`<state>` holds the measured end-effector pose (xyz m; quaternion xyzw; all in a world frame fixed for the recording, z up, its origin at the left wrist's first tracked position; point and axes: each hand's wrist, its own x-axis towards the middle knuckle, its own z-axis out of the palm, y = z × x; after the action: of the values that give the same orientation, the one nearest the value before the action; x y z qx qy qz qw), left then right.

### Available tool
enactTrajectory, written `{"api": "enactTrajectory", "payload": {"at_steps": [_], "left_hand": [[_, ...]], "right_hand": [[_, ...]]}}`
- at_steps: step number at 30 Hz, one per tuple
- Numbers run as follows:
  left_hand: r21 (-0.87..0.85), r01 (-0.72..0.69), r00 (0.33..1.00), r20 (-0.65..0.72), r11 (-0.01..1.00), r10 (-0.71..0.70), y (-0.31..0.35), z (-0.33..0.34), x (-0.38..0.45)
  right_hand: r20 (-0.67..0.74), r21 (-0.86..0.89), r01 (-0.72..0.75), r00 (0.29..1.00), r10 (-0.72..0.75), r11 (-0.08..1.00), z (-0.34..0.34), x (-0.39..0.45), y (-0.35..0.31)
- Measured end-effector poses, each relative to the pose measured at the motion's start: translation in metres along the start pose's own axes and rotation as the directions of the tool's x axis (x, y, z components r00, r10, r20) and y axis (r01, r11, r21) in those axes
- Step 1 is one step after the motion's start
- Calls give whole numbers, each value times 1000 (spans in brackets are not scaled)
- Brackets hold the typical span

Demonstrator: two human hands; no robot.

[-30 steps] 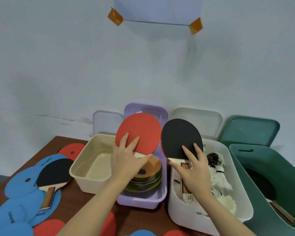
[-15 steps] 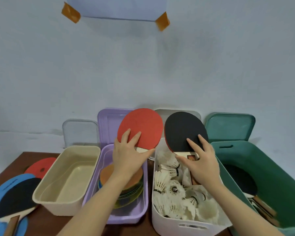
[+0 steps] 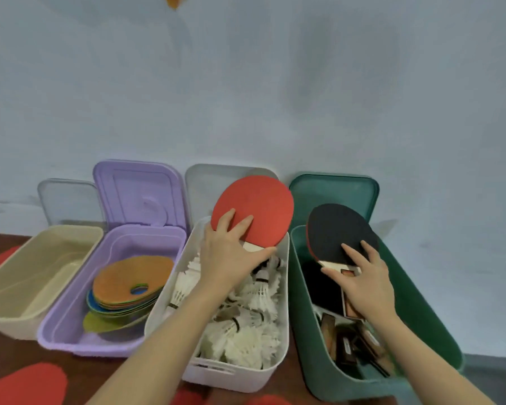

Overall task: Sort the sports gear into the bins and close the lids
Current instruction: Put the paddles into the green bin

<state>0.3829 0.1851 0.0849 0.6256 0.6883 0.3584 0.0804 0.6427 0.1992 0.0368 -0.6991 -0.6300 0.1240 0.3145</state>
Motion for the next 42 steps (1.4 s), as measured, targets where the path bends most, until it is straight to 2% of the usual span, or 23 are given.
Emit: {"api": "enactTrajectory", "payload": {"at_steps": [3,5,10,12,16,18,20,24,26,30,37,42], "left_hand": [[13,21,1000,9,1000,-21,30,23,-11],[26,34,999,16,999,-35,46,35,-17],[61,67,996,54,996,-71,82,61,-25],[74,59,996,63,995,-64,94,70,-29],[64,60,992,105,996,-66,111,88,-33],[20,62,989,135,998,-65,120,98,-34],[-14,69,982,177,998,-65,129,110,-35],[-2,119,947,300,993,-113,136,140,-40],[60,117,916,378,991,-131,131,153,-43],[243,-79,879,475,967,-48,110,163,-48],[229,-240,928,339,943,154,100,133,-51],[253,-253,949,254,934,188,77,91,-54]], "right_hand": [[226,-207,65,974,-17,976,3,1,36],[329,-294,115,944,-12,949,12,-1,53],[495,-257,69,866,70,964,29,6,71],[455,-233,112,890,6,966,24,7,74],[149,-8,204,968,-201,979,-8,12,71],[11,106,238,971,-240,965,-26,19,72],[-46,103,279,960,-275,955,-39,26,74],[30,-68,226,974,-224,972,-48,30,86],[99,-162,188,980,-174,969,-45,28,92],[222,-307,247,958,-183,919,-32,22,94],[230,-301,352,929,-291,886,-28,8,76],[197,-230,453,888,-415,861,-26,-5,43]]}}
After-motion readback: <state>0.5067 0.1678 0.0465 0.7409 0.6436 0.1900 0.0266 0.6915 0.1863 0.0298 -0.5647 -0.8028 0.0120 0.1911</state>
